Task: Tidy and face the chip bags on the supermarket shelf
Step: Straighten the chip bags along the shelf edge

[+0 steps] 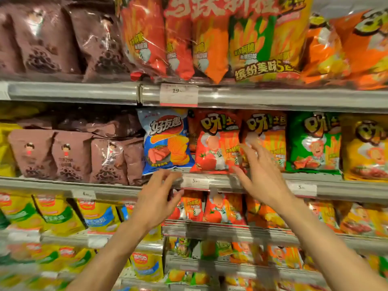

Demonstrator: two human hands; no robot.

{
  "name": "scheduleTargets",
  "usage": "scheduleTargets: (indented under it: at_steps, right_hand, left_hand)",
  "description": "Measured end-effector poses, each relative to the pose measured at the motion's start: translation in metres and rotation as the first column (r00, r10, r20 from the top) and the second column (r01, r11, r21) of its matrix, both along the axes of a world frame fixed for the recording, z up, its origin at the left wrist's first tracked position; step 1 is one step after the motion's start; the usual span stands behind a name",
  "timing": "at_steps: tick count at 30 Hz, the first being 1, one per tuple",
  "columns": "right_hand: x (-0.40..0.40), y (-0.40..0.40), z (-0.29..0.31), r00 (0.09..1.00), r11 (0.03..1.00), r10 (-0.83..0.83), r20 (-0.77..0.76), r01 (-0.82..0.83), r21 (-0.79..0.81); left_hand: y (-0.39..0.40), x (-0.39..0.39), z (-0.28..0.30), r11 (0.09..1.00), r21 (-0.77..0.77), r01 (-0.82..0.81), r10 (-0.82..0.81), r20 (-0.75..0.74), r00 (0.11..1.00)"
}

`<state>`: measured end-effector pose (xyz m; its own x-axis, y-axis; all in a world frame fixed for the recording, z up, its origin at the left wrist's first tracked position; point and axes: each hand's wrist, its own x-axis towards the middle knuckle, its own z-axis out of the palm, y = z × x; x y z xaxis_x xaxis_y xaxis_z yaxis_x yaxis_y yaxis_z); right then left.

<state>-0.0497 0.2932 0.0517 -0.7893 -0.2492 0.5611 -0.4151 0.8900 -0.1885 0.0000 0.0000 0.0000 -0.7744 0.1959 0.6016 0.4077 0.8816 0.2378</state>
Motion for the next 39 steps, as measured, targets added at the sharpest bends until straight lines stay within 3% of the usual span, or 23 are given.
scheduleTargets:
  at_steps: [7,19,23,28,33,39]
  right_hand:
    - [-0.034,-0.024,0.014,0.987,0.942,0.156,-0.047,-0.134,0.308]
    - [-0.044,-0.028,0.007,0.994,0.931,0.104,-0.010,-0.094,0.352]
    - [-0.039,-0.032,0.011,0.992,0.953,0.123,-0.018,-0.112,0.281]
    - [-0.040,-0.057,0.036,0.986,0.987,0.162,-0.048,-0.163,-0.001]
    - [-0.065,-0.119,0.057,0.967,0.974,0.217,0.131,-0.207,-0.089]
    - [-0.094,-0.159,0.068,0.861,0.934,0.347,0.373,-0.281,-0.222]
  left_hand:
    - [0.004,-0.032,0.003,0.987,-0.152,0.047,-0.048,-0.003,0.999]
    - [-0.010,-0.059,-0.013,0.982,-0.097,0.164,-0.173,-0.085,0.981]
    - [-0.013,-0.062,-0.017,0.977,-0.060,0.206,-0.211,-0.092,0.973]
    - [-0.015,-0.064,-0.015,0.970,0.004,0.244,-0.244,-0.056,0.968]
    - [-0.013,-0.061,-0.012,0.968,0.040,0.248,-0.248,-0.024,0.969]
    - [-0.014,-0.058,-0.012,0.970,0.054,0.238,-0.239,0.006,0.971]
